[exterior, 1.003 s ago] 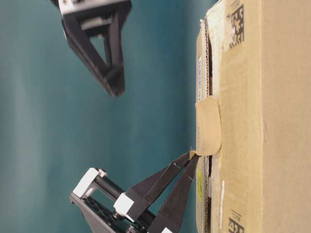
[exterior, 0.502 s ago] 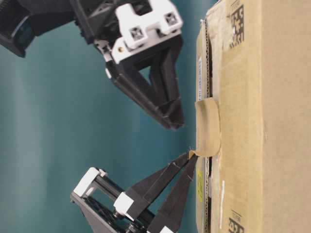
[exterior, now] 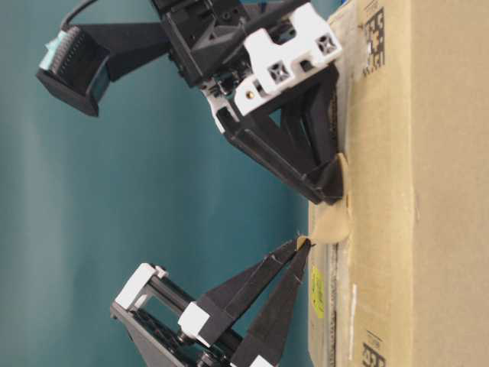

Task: Apply tape along the seams of the closed cardboard box to seal it securely.
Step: 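Press the tape onto the seam with the right gripper tips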

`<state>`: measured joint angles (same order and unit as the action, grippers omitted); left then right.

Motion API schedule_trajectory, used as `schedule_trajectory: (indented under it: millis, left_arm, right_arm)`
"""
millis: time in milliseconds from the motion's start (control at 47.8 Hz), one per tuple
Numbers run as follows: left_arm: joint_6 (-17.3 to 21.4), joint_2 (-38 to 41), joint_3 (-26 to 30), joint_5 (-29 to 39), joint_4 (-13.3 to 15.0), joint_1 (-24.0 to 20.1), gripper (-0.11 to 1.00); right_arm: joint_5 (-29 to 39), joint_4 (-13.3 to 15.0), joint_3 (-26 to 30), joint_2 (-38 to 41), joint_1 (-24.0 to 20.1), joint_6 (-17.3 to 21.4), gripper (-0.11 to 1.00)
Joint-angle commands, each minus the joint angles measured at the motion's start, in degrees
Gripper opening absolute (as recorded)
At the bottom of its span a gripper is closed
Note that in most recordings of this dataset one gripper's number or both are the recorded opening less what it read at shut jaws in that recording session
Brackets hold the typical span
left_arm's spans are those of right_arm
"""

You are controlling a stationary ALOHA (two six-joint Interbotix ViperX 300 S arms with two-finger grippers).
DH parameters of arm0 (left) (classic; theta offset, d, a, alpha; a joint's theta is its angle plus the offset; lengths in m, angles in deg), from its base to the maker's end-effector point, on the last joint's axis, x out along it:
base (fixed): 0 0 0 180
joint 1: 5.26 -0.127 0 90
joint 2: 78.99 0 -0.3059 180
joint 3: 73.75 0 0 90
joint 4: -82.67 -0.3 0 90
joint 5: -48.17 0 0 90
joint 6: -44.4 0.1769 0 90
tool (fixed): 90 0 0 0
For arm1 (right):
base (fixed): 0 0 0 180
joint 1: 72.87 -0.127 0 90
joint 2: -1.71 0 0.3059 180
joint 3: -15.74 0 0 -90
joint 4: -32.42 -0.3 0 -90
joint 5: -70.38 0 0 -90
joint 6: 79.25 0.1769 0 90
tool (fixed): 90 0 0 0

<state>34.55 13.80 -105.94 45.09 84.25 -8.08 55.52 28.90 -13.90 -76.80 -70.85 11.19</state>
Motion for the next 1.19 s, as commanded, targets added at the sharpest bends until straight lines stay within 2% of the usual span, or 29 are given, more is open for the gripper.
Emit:
schedule_trajectory:
  millis: [0, 523, 564, 648, 773, 836, 1045, 1171]
  left_arm:
    - [-0.8, -0.3, 1.5, -0.2, 0.1, -0.2, 0.00]
    - [-1.3, 0.5, 3.0, 5.3, 0.1, -0.2, 0.01]
    - [-1.3, 0.5, 3.1, 5.3, 0.1, -0.1, 0.06]
    - [-1.2, 0.4, 3.4, 5.2, 0.0, -0.2, 0.22]
    - [0.2, 0.6, 4.1, 4.9, -0.2, -0.3, 0.55]
    - [0.4, 0.7, 4.5, 5.0, -0.2, -0.4, 0.68]
    - [2.6, 1.1, 5.4, 5.5, -0.2, -0.3, 0.64]
    - [2.8, 1.1, 6.6, 8.3, -0.2, -0.4, 0.64]
  right_arm:
    - [1.0, -0.3, 1.2, -0.3, 0.2, 0.1, 0.47]
    - [2.8, -1.1, 1.2, -0.3, 0.2, 0.1, 0.47]
    - [2.8, -1.1, 1.2, -0.3, 0.2, 0.1, 0.47]
    - [2.8, -1.3, 1.2, -0.3, 0.2, 0.1, 0.47]
    - [2.9, -1.5, 1.2, -0.2, 0.2, 0.1, 0.47]
    - [2.9, -1.6, 1.2, -0.2, 0.2, 0.1, 0.47]
    - [3.5, -2.0, 1.2, -0.3, 0.2, 0.1, 0.47]
    - [3.8, -2.3, 1.1, -0.3, 0.2, 0.1, 0.47]
